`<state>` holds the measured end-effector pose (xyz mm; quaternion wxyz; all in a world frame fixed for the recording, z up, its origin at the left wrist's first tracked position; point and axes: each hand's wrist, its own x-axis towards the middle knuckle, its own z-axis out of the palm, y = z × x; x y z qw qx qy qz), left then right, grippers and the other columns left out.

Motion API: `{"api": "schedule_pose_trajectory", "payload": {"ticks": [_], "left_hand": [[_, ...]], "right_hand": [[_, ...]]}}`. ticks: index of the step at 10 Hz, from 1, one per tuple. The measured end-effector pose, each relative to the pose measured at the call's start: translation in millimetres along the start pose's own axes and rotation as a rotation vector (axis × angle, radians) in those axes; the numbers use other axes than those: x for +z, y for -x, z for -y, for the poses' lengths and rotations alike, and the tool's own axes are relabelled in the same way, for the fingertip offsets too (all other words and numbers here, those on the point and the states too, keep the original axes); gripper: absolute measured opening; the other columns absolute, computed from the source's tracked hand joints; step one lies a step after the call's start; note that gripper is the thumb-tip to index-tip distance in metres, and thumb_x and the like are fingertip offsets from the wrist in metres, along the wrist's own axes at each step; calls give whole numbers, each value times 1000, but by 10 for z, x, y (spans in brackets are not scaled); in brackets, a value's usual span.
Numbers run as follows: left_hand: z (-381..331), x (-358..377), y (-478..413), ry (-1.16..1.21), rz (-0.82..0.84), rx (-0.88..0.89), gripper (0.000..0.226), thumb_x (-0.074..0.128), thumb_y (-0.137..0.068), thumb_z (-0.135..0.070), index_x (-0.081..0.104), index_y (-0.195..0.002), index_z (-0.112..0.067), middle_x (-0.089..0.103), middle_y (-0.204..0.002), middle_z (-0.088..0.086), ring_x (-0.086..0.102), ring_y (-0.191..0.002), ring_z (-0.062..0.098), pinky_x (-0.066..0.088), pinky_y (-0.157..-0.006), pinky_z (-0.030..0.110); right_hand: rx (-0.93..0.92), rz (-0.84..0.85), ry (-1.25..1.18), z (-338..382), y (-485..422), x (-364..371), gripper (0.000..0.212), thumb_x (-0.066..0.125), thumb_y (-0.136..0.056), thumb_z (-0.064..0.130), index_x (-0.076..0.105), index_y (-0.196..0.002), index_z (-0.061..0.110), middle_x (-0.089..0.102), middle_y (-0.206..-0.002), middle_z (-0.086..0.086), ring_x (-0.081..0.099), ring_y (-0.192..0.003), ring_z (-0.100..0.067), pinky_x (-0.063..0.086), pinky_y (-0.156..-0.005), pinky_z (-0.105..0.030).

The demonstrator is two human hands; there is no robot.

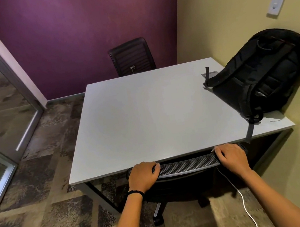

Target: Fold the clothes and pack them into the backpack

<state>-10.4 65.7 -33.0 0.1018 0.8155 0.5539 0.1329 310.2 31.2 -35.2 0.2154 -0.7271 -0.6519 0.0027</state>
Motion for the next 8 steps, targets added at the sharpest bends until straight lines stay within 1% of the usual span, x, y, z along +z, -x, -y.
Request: {"api": "schedule_pose_trajectory", "payload": {"ticks": [1, 2, 3, 4, 5, 6, 7, 8], "left_hand": [[0, -4, 5, 11, -8, 8, 76, 4, -78, -60, 69, -90, -21, 67, -75, 3, 58, -68, 20, 29, -49, 23], [-12, -1, 29, 22, -4, 7, 77, 5, -77, -61, 69, -94, -23, 68, -78, 2, 60, -72, 19, 39, -56, 31], [-20, -7, 57, 53, 8, -8, 77, 7, -76, -63, 69, -102, -27, 71, -88, 0, 63, -79, 19, 45, -64, 31], [-28, -29, 70, 67, 62, -8, 70, 14, -80, -65, 68, -107, -29, 72, -98, -3, 64, -89, 18, 46, -70, 29], [-36, -55, 41, 64, 137, -11, 58, 24, -86, -60, 68, -110, -30, 72, -102, -4, 64, -93, 17, 45, -74, 28], [-34, -46, 2, 63, 191, -32, 59, 24, -87, -61, 67, -111, -30, 72, -103, -4, 64, -94, 17, 45, -74, 28], [-28, -16, -37, 45, 195, -61, 50, 29, -94, -56, 67, -110, -28, 71, -101, -2, 64, -91, 18, 40, -67, 27], [-81, 92, -148, 95, 269, -104, 45, 30, -98, -50, 62, -118, -25, 66, -117, -1, 59, -106, 19, 45, -83, 30]], "right_hand": [[0, 18, -4, 16, 3, -26, 65, 16, -82, 46, 76, -86, 20, 74, -87, -1, 66, -87, -20, 45, -86, -34], [-9, 49, 3, 38, 17, -68, 67, 14, -81, 47, 76, -87, 20, 74, -87, -2, 66, -87, -22, 44, -86, -35], [-27, 106, 25, 43, 32, -91, 68, 11, -80, 46, 74, -88, 21, 73, -89, 0, 64, -89, -20, 42, -87, -35], [-40, 185, 70, 23, 23, -86, 67, 10, -79, 47, 72, -86, 22, 72, -90, 1, 62, -88, -19, 40, -86, -34], [-28, 279, 123, 10, -27, -44, 57, 19, -89, 44, 70, -87, 20, 71, -93, 0, 61, -91, -20, 40, -87, -35], [3, 420, 137, 30, -107, -50, 40, 33, -98, 36, 67, -93, 17, 69, -99, -3, 60, -96, -23, 36, -87, -36], [-31, 415, 23, 117, -227, -4, 33, 39, -97, 32, 66, -100, 14, 64, -104, -4, 59, -99, -23, 41, -83, -35], [-48, 372, -49, 214, -403, 42, 30, 43, -97, 29, 64, -113, 16, 60, -121, -1, 54, -111, -20, 39, -89, -32]]}}
